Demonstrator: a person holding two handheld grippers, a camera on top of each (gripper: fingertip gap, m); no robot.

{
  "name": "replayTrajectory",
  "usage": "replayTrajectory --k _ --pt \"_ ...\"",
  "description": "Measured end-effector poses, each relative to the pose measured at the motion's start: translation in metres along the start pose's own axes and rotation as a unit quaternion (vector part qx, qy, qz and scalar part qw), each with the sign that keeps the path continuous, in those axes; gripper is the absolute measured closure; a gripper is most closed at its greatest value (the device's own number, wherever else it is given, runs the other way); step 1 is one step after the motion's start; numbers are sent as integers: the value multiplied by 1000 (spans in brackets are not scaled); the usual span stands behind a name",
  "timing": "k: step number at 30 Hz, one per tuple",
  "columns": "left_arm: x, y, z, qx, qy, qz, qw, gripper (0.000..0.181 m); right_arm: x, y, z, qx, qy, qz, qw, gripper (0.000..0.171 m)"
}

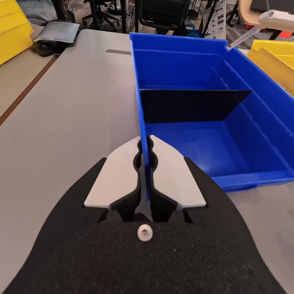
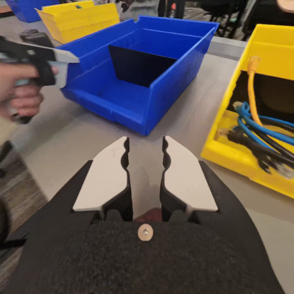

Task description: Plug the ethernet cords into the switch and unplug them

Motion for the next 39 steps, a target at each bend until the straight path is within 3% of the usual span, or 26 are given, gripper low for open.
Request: replayTrajectory --k 3,5,8,10,11,13,17,21,26,30,35,39 --pt "-9 8 21 13 -19 13 1000 177 18 -12 -31 -8 95 30 995 128" --pt "-14 13 32 19 -30 9 999 177 24 -20 -44 -18 116 23 993 129" --pt "-22 21 48 21 -50 -7 999 176 35 -25 -55 6 68 10 998 132" --pt "-24 26 61 30 -87 -27 995 176 35 -28 -58 10 30 -12 999 144" --pt "-24 28 68 25 -98 -24 995 176 32 -30 -60 5 17 -40 999 159" --pt "-31 27 83 7 -112 -12 994 174 33 -33 -62 -1 -5 -41 999 165" --pt "-63 6 112 -43 -184 -65 980 176 32 -53 -39 -67 3 -33 997 167" --pt "-120 -43 120 -131 -188 -120 966 176 -16 -107 7 -175 33 -17 984 167" --pt "-220 -101 60 -164 -109 -124 973 175 -138 -156 72 -232 127 7 964 168" --pt "-332 -126 -15 -155 -4 -141 978 175 -264 -141 120 -227 245 -1 943 168" --pt "-474 -90 -111 -64 90 -176 978 175 -412 -62 166 -109 324 -54 938 168" --pt "-536 -27 -172 7 133 -150 980 175 -480 13 177 -13 324 -61 944 167"
Point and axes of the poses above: each gripper's, where its closed fingertips meet, z back along the fingers, y out of its underside, x = y × z across the jaws, the point moved 7 cm from there along z, back along the fingers, and after that the axes turned 14 degrees about y, right-handed, at the moved point
